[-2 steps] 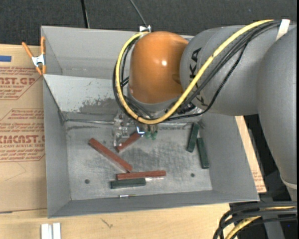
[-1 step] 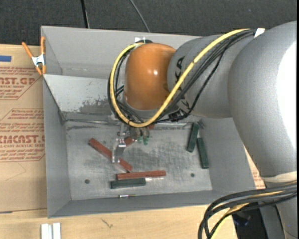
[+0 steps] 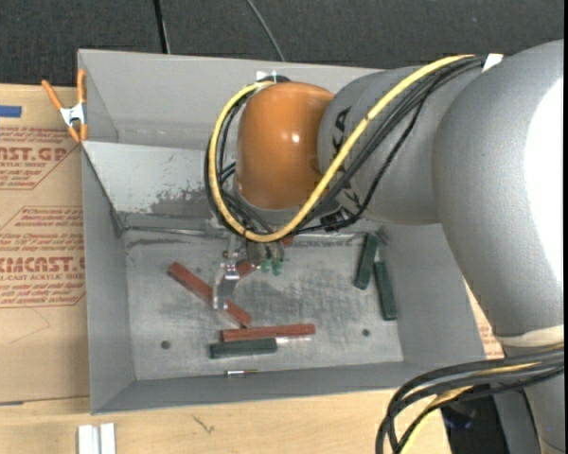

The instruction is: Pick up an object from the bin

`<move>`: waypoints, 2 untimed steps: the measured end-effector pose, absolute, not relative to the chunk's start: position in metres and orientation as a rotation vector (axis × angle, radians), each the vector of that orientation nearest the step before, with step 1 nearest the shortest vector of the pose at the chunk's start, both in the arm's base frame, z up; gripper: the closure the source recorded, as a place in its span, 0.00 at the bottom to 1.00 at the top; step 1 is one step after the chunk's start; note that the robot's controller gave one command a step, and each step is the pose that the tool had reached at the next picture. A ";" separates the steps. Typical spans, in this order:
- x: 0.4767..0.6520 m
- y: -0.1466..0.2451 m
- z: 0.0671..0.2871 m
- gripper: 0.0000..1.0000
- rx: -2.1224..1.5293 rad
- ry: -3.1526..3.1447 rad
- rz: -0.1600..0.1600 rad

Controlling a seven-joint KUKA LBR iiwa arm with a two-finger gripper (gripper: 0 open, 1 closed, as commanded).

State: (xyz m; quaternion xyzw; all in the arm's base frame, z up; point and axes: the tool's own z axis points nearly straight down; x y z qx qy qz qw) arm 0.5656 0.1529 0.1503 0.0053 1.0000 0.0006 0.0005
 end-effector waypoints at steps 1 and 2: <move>0.547 0.138 0.073 1.00 0.103 3.143 0.006; 0.547 0.138 0.073 1.00 0.103 3.143 0.006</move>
Offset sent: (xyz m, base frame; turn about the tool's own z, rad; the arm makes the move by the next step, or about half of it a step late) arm 0.0000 0.0000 0.0000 0.0000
